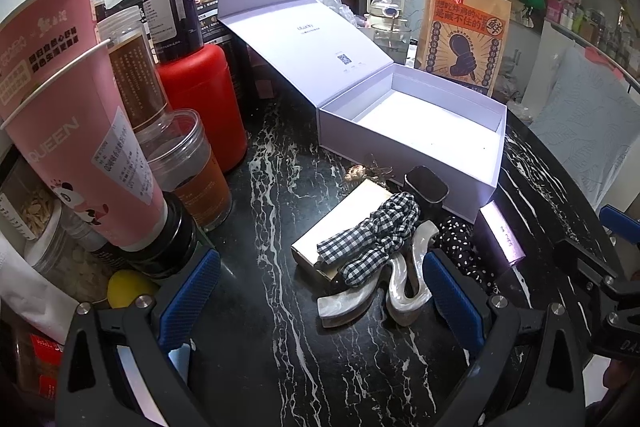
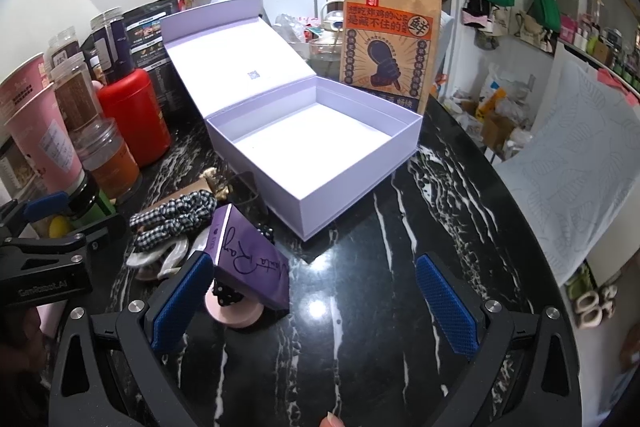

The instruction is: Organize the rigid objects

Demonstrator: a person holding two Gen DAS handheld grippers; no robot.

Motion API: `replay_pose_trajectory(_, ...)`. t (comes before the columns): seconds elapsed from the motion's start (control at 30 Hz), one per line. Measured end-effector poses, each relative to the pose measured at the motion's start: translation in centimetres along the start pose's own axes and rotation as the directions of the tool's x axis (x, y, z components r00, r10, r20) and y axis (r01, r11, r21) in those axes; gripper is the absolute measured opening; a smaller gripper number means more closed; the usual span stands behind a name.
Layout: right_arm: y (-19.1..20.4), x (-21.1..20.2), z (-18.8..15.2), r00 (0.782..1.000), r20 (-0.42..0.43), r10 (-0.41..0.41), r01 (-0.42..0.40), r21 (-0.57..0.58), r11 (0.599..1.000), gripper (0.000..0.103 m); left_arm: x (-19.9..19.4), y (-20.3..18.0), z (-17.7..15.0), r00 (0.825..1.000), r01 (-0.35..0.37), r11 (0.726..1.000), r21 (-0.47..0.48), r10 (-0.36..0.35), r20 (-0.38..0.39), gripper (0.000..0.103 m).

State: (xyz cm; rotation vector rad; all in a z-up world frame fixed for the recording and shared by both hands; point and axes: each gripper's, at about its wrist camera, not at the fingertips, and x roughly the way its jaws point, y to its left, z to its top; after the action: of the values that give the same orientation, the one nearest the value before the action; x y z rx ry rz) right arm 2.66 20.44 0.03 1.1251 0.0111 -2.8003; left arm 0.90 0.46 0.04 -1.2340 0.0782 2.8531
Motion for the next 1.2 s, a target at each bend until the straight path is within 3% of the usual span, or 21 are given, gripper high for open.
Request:
replay_pose_trajectory(0.47,-0.3,-1.7,-0.1,1.000,0.019,0.018,-0.019,0.015,1.000,0.103,-0.9,-0.6,0.4,1.000,0.024,0.999,0.029,-0.025,0.018,0.103)
replay_pose_trajectory(0.93,0.6,0.5,-1.1,0.993,-0.028,0.111,-0.112,-0.028,0.993,0.103,1.0,-0.5,-1.2,0.998,0.038,0.999,0.035,-0.036,-0.045,0.103)
replay_pose_trajectory(1.2,1.0,3.4,-1.7,0.973,-0.088,0.215,-0.216,-0.004,0.976,0.087,2.5,0.2,-1.8,0.995,0.074,0.997,0.017,-0.073,-0.064,0.103)
